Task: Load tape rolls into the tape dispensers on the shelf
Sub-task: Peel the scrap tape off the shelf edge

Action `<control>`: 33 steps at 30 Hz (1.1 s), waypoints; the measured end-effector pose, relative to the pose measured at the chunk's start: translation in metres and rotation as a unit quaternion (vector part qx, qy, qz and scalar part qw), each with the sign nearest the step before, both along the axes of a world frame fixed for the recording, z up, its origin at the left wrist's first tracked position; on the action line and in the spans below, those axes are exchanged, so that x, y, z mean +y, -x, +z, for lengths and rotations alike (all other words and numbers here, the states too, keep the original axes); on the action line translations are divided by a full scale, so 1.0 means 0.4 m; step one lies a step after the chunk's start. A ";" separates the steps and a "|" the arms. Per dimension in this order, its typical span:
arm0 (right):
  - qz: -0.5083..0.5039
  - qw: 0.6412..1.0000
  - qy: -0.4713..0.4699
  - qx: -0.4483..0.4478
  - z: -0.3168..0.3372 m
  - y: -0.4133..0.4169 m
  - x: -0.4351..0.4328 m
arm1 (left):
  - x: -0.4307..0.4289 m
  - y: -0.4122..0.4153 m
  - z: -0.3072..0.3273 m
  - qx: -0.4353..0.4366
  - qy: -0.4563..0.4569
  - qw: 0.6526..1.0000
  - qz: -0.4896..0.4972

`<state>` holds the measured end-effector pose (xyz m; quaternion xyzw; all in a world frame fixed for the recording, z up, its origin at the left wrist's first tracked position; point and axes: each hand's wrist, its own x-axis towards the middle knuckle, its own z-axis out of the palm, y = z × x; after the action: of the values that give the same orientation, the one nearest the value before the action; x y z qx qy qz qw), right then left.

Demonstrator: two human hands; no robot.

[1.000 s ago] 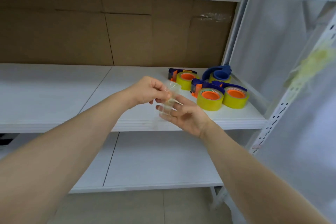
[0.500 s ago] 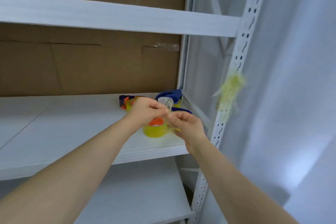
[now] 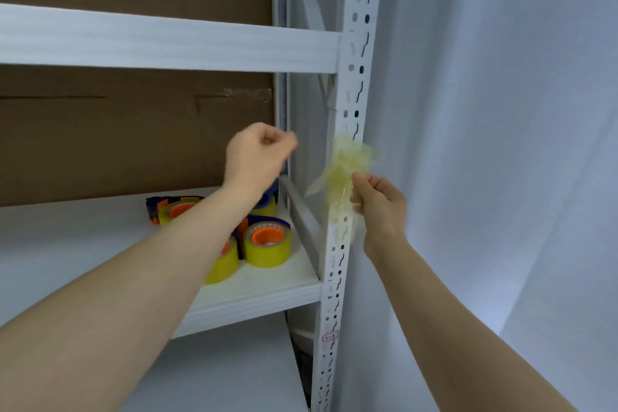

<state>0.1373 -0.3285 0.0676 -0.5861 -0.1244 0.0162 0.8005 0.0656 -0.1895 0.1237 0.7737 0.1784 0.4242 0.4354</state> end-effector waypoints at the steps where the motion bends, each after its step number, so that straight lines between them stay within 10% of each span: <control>1: -0.006 1.000 0.004 0.020 -0.003 -0.013 0.006 | -0.018 -0.015 -0.011 0.041 -0.041 0.998 -0.026; 5: -0.016 0.998 0.021 0.050 -0.001 -0.043 0.031 | -0.062 -0.107 -0.045 0.168 -0.052 0.982 -0.061; 15: -0.065 0.997 -0.041 -0.005 -0.060 -0.019 0.041 | -0.056 -0.172 -0.038 0.109 -0.063 0.991 -0.034; 20: -0.278 0.913 0.087 -0.287 -0.085 0.030 0.050 | -0.070 -0.175 -0.045 0.111 -0.046 0.992 -0.030; 27: -0.155 0.827 0.360 -0.403 -0.118 -0.087 0.093 | -0.059 -0.166 -0.015 0.128 0.112 0.976 -0.137; 33: -0.093 0.833 0.352 -0.415 -0.110 -0.093 0.079 | -0.073 -0.170 -0.027 0.111 -0.037 0.992 -0.036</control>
<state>0.1745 -0.2970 0.0237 -0.7889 -0.3757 -0.2608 0.4105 0.1335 -0.2187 0.1130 0.8376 0.1816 0.3262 0.3987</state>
